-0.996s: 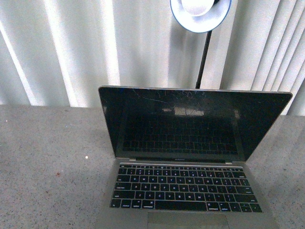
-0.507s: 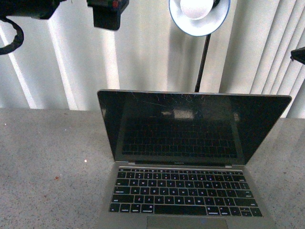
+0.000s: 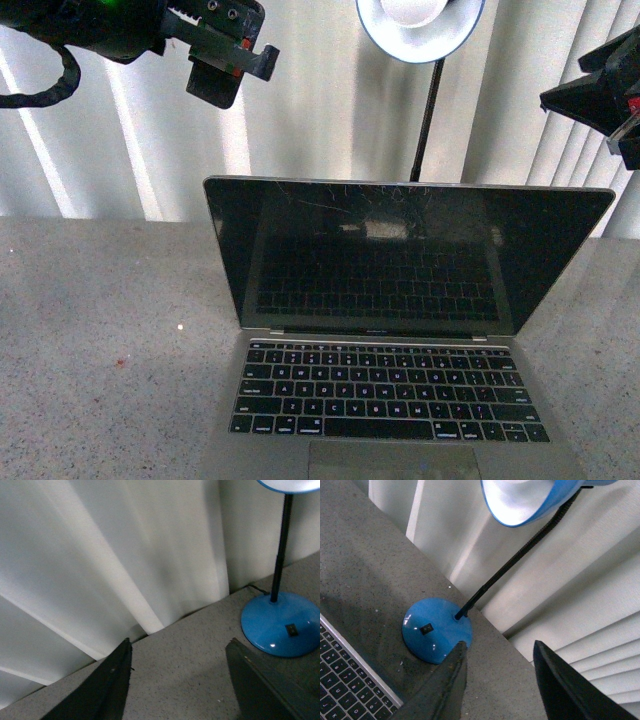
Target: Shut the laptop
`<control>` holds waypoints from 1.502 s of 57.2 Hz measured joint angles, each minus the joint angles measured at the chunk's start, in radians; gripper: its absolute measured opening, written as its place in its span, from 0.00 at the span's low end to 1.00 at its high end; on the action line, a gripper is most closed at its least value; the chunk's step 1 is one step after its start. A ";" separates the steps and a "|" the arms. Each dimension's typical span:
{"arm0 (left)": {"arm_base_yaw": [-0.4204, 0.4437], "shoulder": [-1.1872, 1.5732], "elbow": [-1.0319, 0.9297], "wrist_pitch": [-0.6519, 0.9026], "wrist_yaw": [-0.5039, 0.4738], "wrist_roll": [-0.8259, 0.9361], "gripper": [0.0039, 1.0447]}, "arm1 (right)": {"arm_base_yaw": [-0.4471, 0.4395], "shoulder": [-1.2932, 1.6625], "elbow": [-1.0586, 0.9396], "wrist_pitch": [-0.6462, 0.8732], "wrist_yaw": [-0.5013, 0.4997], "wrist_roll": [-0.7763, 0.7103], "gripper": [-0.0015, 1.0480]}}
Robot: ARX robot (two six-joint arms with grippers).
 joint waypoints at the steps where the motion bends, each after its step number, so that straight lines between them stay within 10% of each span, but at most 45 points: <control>1: -0.003 0.003 0.003 -0.012 -0.001 0.007 0.49 | 0.002 0.007 0.006 -0.005 -0.005 -0.005 0.34; 12: -0.024 0.036 0.015 -0.084 -0.001 0.048 0.18 | 0.020 0.060 0.045 -0.060 -0.032 -0.049 0.03; 18: -0.035 0.043 0.018 -0.115 0.007 0.054 0.03 | 0.031 0.079 0.060 -0.084 -0.042 -0.068 0.03; 86: -0.111 0.087 0.045 -0.241 -0.007 0.071 0.03 | 0.051 0.103 0.072 -0.251 -0.106 -0.184 0.03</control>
